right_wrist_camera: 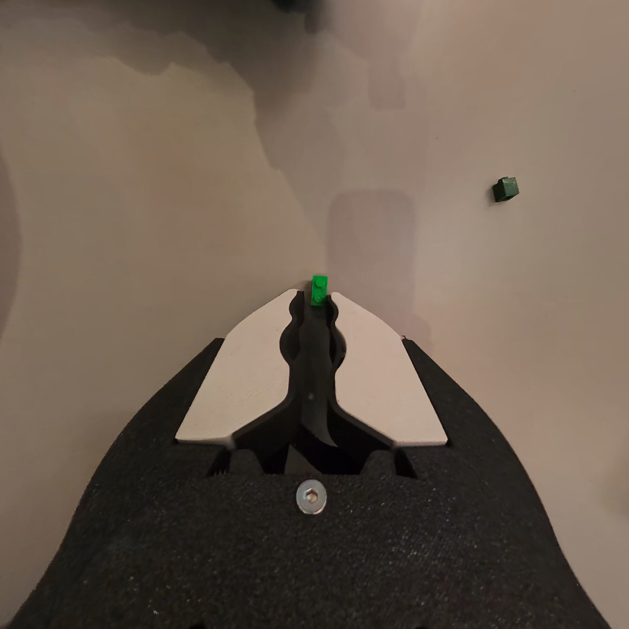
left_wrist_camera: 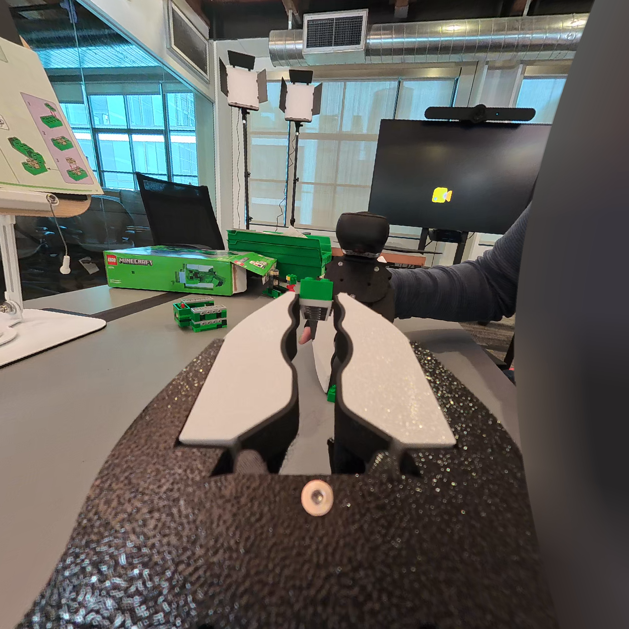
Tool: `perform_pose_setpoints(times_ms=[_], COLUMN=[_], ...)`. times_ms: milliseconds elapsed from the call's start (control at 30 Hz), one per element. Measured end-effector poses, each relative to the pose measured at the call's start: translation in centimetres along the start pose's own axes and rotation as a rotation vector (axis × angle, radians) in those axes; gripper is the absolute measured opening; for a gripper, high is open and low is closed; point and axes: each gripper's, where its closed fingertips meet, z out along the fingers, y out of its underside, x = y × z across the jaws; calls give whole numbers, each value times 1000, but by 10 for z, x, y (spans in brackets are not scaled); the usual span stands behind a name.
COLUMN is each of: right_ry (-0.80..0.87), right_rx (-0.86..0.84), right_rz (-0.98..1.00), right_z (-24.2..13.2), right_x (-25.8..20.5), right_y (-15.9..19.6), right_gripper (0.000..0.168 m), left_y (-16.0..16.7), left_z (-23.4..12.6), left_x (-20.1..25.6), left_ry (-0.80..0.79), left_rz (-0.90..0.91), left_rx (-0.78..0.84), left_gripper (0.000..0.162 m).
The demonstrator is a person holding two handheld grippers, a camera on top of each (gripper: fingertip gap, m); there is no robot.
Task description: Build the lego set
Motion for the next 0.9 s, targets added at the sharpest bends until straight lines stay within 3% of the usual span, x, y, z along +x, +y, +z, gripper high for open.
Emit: perform_pose_setpoints(times_ms=[900], right_ry=[45], right_rx=[26], right_rz=[3], right_z=[-9], right_x=[3], right_y=[-5], right_gripper=[7], left_y=[4], left_z=[3], left_x=[3], left_ry=[16], left_rz=[-10], left_rx=[-25], left_gripper=[18])
